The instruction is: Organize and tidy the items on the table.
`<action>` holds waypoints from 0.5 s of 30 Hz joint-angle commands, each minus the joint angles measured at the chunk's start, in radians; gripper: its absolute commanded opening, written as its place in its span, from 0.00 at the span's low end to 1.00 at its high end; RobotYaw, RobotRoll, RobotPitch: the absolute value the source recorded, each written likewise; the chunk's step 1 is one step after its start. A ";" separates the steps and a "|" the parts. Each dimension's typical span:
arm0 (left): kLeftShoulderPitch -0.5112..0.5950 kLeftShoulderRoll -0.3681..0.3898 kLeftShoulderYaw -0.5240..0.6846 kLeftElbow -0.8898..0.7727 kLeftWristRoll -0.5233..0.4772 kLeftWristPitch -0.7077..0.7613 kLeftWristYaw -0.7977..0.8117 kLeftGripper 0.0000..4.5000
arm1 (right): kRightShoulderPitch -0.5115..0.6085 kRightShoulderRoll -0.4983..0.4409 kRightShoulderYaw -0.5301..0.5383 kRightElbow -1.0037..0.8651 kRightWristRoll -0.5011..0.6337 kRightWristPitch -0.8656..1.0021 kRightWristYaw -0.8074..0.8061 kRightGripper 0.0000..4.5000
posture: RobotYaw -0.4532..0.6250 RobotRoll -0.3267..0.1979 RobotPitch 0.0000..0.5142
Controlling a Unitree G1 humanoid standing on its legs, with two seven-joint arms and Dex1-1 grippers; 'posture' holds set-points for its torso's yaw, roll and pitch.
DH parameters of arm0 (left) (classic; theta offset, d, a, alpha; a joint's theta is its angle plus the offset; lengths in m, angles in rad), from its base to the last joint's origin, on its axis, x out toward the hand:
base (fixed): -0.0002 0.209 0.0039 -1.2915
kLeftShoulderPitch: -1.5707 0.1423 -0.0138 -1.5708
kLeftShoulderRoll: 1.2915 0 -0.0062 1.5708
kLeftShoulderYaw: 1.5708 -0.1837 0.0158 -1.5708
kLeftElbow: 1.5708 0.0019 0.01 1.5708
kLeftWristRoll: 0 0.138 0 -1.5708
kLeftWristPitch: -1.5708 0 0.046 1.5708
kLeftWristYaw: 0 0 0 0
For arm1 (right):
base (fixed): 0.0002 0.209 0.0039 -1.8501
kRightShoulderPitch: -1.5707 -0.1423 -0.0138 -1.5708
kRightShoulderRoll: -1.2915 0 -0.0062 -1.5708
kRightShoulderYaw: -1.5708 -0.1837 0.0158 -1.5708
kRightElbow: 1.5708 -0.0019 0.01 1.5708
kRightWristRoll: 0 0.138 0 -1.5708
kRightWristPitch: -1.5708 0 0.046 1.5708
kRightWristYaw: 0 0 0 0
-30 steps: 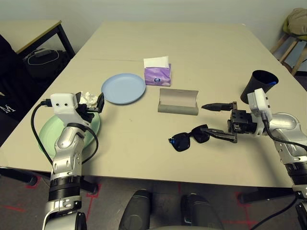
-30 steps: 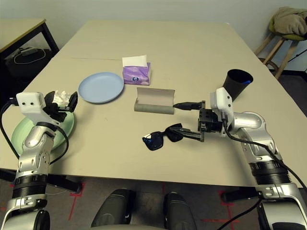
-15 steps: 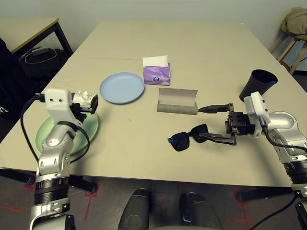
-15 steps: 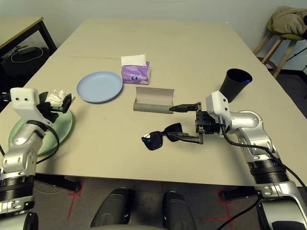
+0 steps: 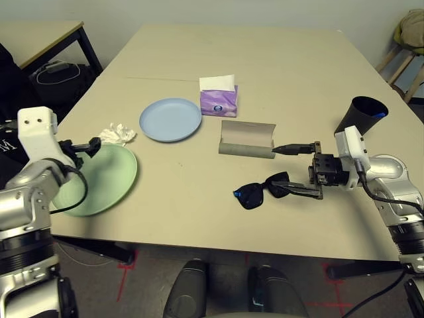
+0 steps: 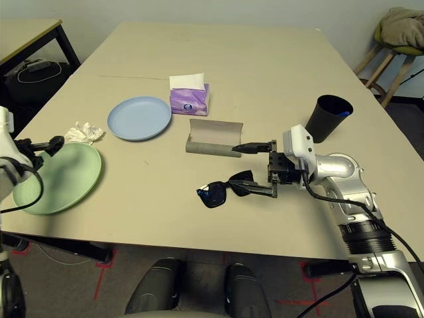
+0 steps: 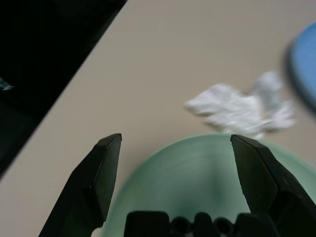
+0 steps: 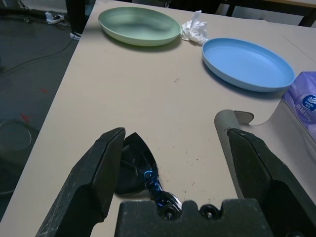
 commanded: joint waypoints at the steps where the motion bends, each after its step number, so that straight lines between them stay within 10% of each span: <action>1: -0.008 0.031 -0.018 0.078 0.014 0.021 -0.038 1.00 | 0.007 0.004 0.010 -0.005 -0.002 0.004 -0.005 0.99 | 0.63 0.62 0.17; 15: -0.003 0.123 -0.086 0.292 0.074 -0.003 -0.135 1.00 | 0.006 0.006 0.009 -0.022 -0.003 0.014 -0.020 0.99 | 0.61 0.62 0.17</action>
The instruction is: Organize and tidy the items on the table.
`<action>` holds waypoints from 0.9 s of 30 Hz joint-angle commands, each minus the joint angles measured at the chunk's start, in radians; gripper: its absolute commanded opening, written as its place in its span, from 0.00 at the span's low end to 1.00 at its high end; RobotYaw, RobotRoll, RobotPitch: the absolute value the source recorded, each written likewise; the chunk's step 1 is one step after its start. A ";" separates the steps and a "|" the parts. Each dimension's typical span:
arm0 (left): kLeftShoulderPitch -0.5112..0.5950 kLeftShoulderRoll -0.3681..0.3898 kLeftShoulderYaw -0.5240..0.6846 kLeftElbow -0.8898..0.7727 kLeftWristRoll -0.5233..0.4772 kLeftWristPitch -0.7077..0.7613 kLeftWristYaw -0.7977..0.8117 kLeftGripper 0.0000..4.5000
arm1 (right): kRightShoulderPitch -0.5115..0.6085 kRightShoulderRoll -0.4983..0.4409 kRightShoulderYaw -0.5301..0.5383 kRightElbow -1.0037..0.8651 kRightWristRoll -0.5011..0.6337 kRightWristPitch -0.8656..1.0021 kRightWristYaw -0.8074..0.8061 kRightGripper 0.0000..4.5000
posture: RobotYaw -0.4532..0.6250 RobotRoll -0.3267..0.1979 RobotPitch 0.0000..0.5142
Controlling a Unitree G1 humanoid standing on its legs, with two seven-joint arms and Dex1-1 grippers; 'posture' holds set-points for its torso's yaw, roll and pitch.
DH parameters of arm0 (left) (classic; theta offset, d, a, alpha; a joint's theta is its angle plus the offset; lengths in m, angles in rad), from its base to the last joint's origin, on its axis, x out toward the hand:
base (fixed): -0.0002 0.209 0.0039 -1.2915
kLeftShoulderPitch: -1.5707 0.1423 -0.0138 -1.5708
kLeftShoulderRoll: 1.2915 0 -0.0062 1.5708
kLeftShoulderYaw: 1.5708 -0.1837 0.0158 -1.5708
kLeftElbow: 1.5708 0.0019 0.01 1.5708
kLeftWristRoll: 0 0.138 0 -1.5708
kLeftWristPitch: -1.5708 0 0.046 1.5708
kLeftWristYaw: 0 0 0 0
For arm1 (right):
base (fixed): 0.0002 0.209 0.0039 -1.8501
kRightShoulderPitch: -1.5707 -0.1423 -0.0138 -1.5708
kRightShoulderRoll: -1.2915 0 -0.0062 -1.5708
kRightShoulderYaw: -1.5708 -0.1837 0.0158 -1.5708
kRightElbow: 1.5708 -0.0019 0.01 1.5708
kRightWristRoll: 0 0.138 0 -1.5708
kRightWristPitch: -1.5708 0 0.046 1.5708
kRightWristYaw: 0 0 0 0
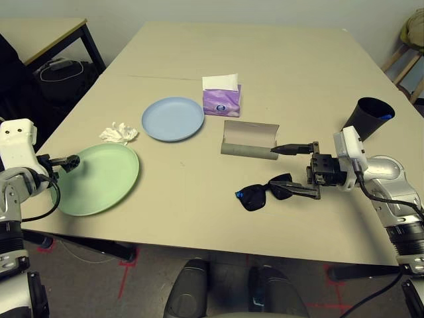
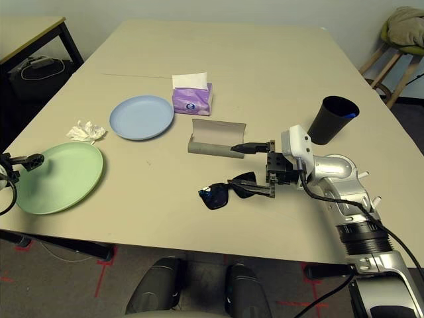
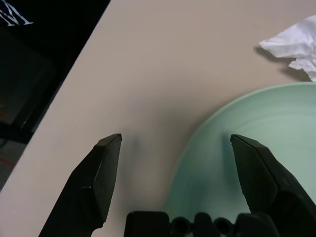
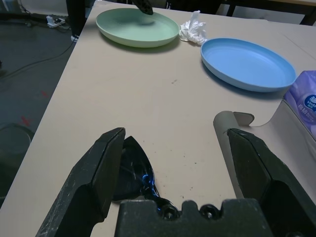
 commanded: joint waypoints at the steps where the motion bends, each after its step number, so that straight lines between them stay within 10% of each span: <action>1: 0.030 0.019 -0.013 0.019 0.025 -0.003 -0.018 1.00 | 0.007 -0.002 0.007 -0.016 -0.003 0.001 -0.004 0.99 | 0.61 0.62 0.17; 8: 0.053 0.015 -0.003 0.016 0.026 0.020 -0.023 0.86 | 0.009 -0.004 0.007 -0.013 -0.006 -0.005 -0.005 1.00 | 0.61 0.62 0.17; 18: 0.046 0.009 0.012 0.015 0.019 0.029 -0.023 0.01 | 0.002 -0.005 0.007 0.005 -0.013 -0.015 -0.004 1.00 | 0.62 0.62 0.16; 27: 0.051 0.004 0.013 -0.060 -0.004 0.059 -0.051 0.01 | -0.001 -0.003 0.005 0.022 -0.017 -0.028 -0.001 1.00 | 0.62 0.62 0.16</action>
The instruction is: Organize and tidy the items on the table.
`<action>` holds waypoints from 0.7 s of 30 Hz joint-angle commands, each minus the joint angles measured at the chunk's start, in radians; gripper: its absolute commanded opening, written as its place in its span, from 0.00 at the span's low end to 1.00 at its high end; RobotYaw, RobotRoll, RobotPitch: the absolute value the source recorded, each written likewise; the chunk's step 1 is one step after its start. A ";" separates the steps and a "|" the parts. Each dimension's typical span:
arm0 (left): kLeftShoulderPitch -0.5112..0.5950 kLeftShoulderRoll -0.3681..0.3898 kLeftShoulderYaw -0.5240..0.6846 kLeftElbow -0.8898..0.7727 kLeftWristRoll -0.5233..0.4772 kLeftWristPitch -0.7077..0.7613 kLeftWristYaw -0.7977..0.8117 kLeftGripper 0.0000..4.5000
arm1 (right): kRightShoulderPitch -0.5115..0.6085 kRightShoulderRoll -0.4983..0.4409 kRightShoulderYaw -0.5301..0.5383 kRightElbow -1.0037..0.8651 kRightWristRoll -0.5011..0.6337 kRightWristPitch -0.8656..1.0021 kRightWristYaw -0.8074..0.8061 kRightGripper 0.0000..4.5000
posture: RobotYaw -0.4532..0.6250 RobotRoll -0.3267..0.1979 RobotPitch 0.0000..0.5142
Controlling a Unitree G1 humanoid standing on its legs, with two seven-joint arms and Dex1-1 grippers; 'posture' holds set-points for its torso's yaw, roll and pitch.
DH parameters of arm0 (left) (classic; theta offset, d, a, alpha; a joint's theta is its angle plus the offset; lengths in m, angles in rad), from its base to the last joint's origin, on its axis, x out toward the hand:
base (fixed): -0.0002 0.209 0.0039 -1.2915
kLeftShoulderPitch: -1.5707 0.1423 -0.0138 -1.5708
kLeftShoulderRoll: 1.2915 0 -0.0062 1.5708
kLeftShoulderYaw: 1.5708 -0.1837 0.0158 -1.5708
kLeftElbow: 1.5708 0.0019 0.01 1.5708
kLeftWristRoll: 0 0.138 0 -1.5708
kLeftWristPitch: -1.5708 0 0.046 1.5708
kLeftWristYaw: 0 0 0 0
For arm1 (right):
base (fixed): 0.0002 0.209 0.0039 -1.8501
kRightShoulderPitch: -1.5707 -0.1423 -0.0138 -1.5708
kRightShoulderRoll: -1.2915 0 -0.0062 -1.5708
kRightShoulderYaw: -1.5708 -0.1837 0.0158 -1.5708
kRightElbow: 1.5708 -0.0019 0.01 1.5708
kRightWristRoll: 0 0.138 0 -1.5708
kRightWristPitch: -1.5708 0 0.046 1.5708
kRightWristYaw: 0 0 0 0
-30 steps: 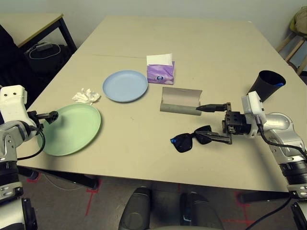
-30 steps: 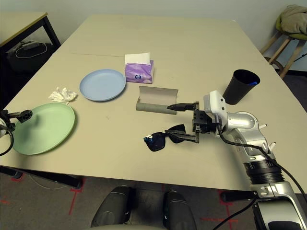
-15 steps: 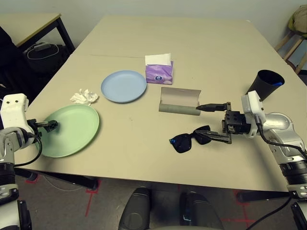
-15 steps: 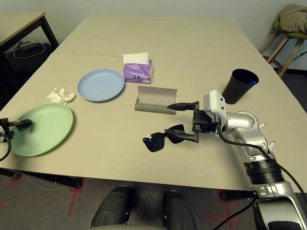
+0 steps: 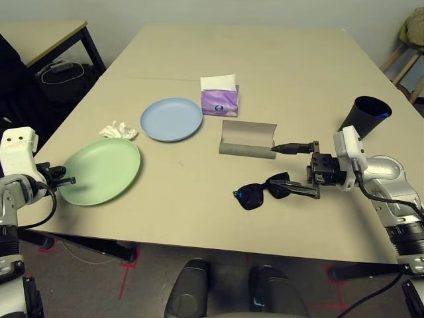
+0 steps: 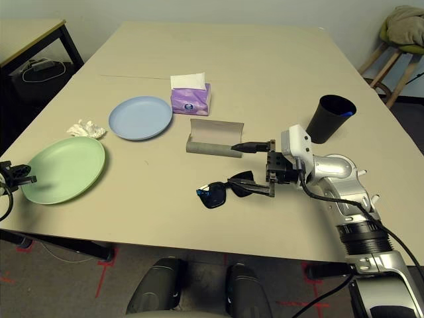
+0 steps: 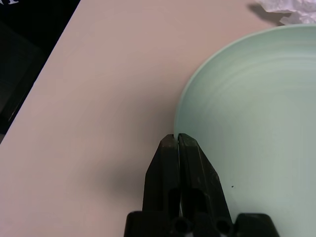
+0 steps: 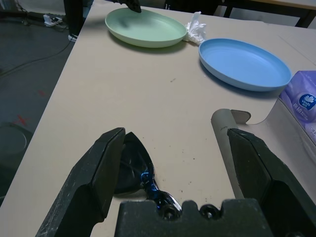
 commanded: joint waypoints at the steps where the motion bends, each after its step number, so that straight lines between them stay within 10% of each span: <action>1: 0.014 0.002 -0.005 -0.031 -0.005 0.034 -0.014 0.01 | -0.001 -0.003 0.005 0.016 -0.006 -0.015 0.007 1.00 | 0.62 0.62 0.16; 21: 0.042 -0.062 0.167 -0.336 -0.148 0.245 -0.031 0.01 | -0.031 0.008 0.004 0.029 -0.003 -0.011 -0.001 1.00 | 0.63 0.62 0.14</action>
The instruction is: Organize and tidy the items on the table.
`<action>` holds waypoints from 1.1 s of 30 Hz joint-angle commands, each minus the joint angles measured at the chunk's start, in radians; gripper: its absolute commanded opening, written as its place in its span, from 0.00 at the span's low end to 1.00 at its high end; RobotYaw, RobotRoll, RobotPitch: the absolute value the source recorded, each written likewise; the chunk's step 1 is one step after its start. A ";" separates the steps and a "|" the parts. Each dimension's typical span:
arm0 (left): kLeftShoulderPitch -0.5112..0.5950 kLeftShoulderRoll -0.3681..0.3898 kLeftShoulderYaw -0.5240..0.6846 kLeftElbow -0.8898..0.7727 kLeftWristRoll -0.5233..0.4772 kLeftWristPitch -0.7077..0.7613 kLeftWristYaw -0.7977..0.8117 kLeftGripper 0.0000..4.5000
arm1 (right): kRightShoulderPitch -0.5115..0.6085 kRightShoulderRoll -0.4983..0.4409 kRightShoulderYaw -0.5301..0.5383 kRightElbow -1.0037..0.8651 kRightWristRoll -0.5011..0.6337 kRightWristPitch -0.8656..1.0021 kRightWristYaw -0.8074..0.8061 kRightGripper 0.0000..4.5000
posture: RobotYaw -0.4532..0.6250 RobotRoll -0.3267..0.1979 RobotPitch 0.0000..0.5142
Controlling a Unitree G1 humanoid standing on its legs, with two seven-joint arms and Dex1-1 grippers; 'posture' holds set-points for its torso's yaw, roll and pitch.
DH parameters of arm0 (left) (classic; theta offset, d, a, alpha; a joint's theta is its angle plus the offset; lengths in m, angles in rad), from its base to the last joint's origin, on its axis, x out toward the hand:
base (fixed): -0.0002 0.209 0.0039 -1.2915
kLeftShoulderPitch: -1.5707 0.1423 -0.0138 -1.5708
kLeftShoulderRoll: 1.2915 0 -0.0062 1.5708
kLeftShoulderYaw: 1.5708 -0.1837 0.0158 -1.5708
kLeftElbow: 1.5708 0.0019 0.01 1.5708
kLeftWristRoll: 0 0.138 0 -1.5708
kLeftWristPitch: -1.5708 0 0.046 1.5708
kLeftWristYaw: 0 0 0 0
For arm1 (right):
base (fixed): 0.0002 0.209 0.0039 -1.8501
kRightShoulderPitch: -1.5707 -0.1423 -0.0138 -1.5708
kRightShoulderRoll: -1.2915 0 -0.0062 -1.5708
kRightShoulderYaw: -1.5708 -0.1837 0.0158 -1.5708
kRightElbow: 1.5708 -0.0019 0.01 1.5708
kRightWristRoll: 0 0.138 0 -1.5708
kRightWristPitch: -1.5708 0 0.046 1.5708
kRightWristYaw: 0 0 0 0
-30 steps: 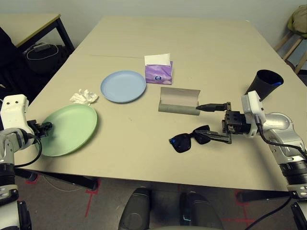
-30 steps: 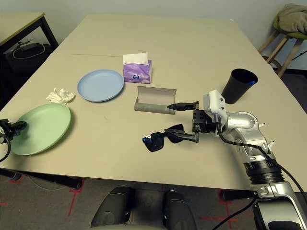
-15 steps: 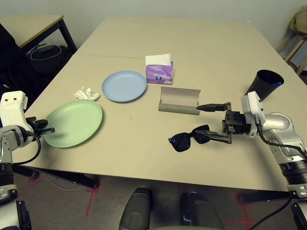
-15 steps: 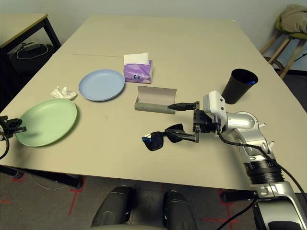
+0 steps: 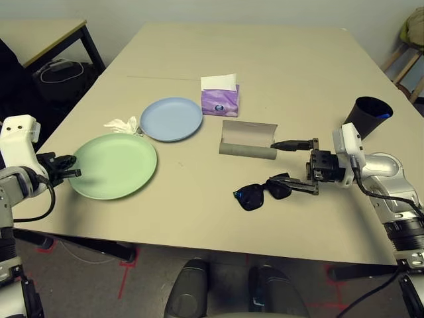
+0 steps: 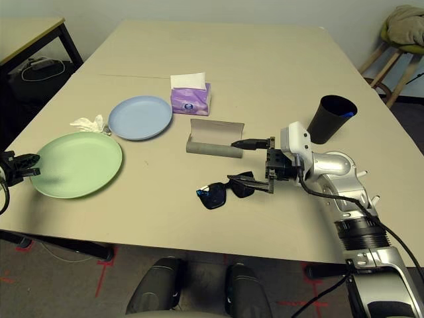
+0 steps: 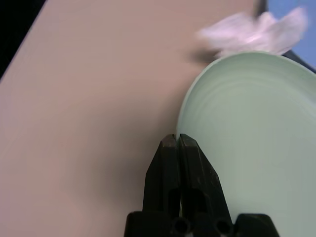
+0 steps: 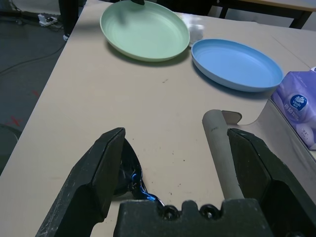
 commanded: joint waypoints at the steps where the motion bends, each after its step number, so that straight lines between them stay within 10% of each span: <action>1: -0.010 -0.031 0.074 -0.050 -0.029 0.071 0.045 0.01 | -0.002 0.001 0.006 -0.005 0.001 0.003 0.001 1.00 | 0.63 0.62 0.14; 18: -0.324 -0.240 0.040 0.013 -0.014 0.118 0.257 0.01 | -0.018 0.037 -0.018 0.005 0.013 0.048 -0.067 1.00 | 0.62 0.62 0.14; 33: -0.527 -0.277 -0.081 0.323 0.051 -0.090 0.318 0.01 | -0.017 0.072 -0.052 -0.094 0.075 0.325 -0.305 1.00 | 0.61 0.62 0.13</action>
